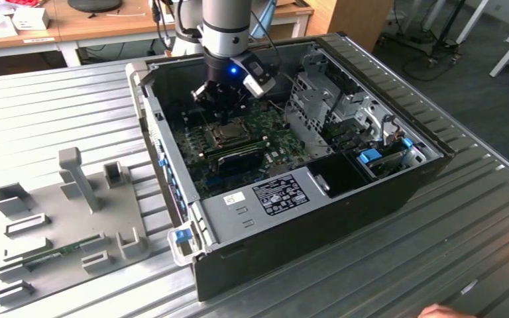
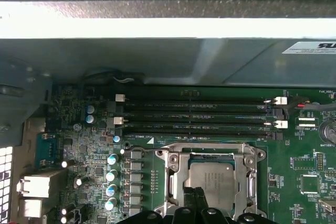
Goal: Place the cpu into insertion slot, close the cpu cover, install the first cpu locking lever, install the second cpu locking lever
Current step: 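Install the first cpu locking lever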
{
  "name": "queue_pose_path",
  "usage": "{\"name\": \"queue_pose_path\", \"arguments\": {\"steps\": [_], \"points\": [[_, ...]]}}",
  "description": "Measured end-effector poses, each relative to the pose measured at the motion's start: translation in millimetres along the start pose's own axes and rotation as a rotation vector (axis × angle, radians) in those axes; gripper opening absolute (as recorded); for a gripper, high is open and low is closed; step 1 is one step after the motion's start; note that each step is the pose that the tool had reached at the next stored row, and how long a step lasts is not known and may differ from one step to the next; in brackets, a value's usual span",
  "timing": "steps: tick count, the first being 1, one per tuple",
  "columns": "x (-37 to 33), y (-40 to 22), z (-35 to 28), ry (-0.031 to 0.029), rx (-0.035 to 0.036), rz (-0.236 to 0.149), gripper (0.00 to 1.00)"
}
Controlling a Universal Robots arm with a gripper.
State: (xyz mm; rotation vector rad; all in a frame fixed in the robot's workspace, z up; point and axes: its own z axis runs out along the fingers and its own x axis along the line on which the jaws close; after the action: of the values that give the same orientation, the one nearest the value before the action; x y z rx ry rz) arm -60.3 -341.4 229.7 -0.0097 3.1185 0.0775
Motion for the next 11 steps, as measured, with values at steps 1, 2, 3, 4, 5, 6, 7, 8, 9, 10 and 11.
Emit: {"name": "queue_pose_path", "arguments": {"steps": [1,2,3,4,5,6,7,8,9,10,11], "points": [[0.0,0.0,0.0,0.0,0.0,0.0,0.11],[0.0,0.0,-0.1,0.0,0.0,0.0,0.11],[0.0,0.0,-0.3,0.0001,0.0002,0.0,0.11],[0.0,0.0,-0.8,0.0003,0.0005,0.0,0.11],[0.0,0.0,-1.2,0.0002,0.0003,0.0,0.11],[0.0,0.1,-1.6,0.0,0.0,0.0,0.11],[-0.1,0.1,-1.8,0.0,-0.0001,0.0,0.11],[-0.1,0.1,-1.8,-0.0001,-0.0001,0.0,0.11],[-0.1,0.1,-1.8,-0.0001,-0.0002,0.0,0.11],[0.0,0.1,-2.1,0.0,0.0,0.0,0.11],[0.0,0.1,-2.4,0.0,0.0,0.0,0.11]]}}
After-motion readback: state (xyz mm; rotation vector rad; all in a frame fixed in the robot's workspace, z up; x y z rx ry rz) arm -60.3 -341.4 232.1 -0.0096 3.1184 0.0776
